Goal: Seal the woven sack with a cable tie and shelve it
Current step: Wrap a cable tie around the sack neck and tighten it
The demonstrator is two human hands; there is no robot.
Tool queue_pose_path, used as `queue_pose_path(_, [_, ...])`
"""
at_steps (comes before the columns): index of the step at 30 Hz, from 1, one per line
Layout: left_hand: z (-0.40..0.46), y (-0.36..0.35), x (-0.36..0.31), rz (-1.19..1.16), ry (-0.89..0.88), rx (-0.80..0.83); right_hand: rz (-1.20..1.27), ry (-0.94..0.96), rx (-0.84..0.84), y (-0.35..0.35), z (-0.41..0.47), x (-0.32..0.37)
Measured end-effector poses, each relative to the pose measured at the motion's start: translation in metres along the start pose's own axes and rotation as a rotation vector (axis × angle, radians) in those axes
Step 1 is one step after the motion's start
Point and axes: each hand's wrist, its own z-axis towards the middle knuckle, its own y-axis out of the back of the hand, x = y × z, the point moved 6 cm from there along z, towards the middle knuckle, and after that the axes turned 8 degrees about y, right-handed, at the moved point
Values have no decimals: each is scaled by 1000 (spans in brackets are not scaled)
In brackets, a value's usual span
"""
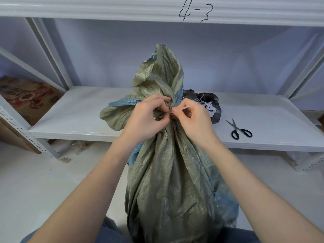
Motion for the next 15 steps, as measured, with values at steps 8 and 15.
queue_pose_path(8, [-2,-5,9,-140,146,45,151,-64,-102,3,1,-13])
queue_pose_path(15, [-4,-2,3,-76,59,-13,163,-40,-107,3,-1,-5])
